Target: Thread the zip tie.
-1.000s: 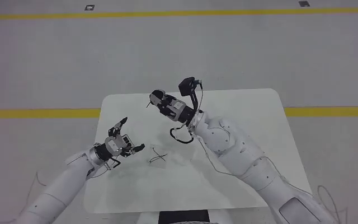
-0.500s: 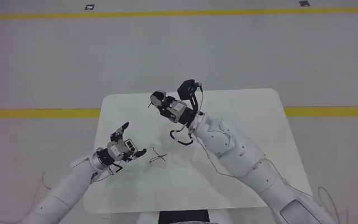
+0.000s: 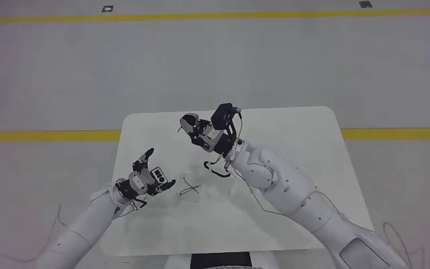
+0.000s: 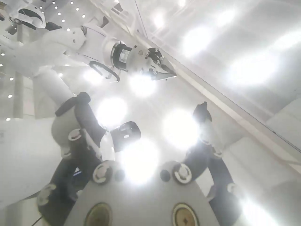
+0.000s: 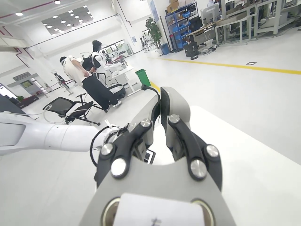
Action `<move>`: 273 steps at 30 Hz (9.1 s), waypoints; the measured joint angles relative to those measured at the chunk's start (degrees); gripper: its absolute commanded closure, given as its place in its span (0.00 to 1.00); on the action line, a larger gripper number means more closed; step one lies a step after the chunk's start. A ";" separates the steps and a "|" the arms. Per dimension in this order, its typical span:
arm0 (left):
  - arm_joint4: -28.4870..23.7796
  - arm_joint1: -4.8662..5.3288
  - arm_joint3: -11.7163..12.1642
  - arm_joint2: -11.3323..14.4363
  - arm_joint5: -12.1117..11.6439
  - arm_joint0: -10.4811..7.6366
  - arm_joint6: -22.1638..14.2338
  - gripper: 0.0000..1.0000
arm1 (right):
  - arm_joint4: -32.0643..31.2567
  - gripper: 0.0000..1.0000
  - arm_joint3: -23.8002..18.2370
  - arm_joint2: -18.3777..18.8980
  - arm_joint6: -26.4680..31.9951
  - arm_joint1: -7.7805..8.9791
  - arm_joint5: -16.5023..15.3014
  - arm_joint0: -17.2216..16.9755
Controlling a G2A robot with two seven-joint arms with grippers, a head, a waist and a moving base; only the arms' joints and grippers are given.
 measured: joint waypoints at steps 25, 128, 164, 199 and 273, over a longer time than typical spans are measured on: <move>1.57 0.05 -7.60 -5.61 -4.26 0.72 4.97 0.00 | -9.06 1.00 -0.51 2.12 -6.78 -0.45 0.54 -1.02; 0.00 -3.09 -7.44 -3.60 0.00 -1.32 0.04 0.76 | -17.64 1.00 9.28 -27.99 -43.41 5.54 0.00 15.29; 0.00 -2.83 -7.55 -2.43 0.00 -1.83 0.04 1.00 | -16.65 0.96 10.09 -30.57 -42.83 4.76 0.00 17.15; 8.30 -1.91 -7.58 -8.01 -9.35 -1.58 4.10 1.00 | -5.02 0.00 6.42 -30.57 -34.79 9.25 0.00 16.99; 21.86 -1.86 -7.97 -20.94 -29.17 4.21 6.45 1.00 | -40.33 0.00 -0.06 -28.71 -12.10 12.23 12.76 19.24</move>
